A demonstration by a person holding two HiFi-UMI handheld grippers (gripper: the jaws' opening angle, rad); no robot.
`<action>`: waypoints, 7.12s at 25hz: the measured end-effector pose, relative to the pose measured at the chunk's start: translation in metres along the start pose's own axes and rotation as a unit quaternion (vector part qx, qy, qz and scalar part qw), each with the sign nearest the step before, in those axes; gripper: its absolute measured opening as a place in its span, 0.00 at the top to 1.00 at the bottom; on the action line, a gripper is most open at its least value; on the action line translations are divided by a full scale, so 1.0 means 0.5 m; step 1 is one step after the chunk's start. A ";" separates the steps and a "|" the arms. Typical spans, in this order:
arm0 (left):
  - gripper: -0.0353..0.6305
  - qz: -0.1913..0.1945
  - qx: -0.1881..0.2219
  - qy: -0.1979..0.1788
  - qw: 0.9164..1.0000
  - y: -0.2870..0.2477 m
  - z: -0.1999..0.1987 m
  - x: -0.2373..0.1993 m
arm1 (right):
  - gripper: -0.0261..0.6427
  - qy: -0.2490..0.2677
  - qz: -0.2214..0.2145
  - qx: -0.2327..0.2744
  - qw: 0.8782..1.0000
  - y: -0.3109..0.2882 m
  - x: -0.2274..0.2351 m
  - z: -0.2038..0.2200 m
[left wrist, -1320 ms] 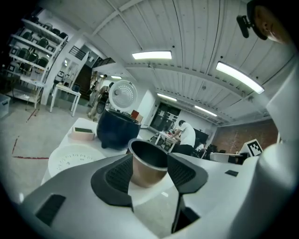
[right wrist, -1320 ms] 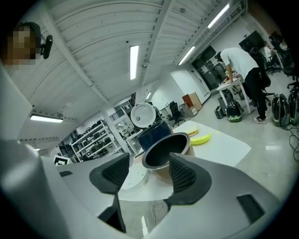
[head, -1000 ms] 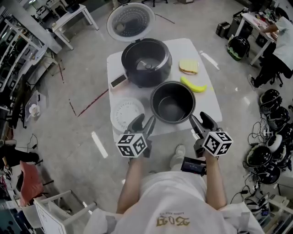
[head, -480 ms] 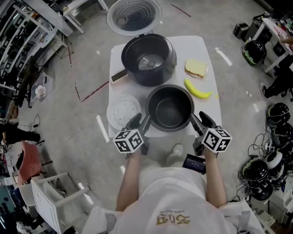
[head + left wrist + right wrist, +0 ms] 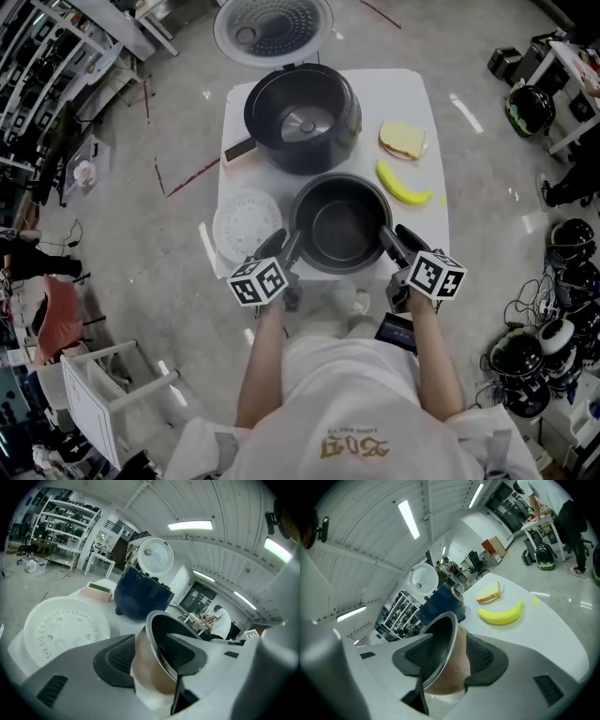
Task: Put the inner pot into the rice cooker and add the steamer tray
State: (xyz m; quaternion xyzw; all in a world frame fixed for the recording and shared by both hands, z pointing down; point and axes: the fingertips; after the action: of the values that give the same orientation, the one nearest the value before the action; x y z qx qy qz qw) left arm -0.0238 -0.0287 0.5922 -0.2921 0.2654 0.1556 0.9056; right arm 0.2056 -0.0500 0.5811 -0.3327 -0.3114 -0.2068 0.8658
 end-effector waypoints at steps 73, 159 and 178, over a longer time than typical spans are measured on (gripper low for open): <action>0.83 0.117 0.111 0.028 0.987 0.056 -0.234 0.167 | 0.90 -0.047 -0.079 0.110 0.990 0.096 -0.187 -0.210; 0.84 0.130 0.055 0.018 0.990 -0.263 -0.589 -0.103 | 0.88 -0.011 0.041 0.080 0.996 -0.393 -0.218 -0.403; 0.76 0.033 -0.021 -0.138 0.990 -0.290 -0.552 -0.120 | 0.82 0.122 0.096 0.021 0.988 -0.430 -0.185 -0.374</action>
State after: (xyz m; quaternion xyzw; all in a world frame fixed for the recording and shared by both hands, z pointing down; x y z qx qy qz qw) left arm -0.1169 -0.3184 0.5012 -0.2777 0.1437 0.2297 0.9217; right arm 0.0924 -0.3168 0.5054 -0.3150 -0.1745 -0.1554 0.9199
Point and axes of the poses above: the fingertips, and each gripper's own axes: y backward along the fingers, x to its right, z out of its underside, and after that the axes turned 5 degrees about z, right-handed
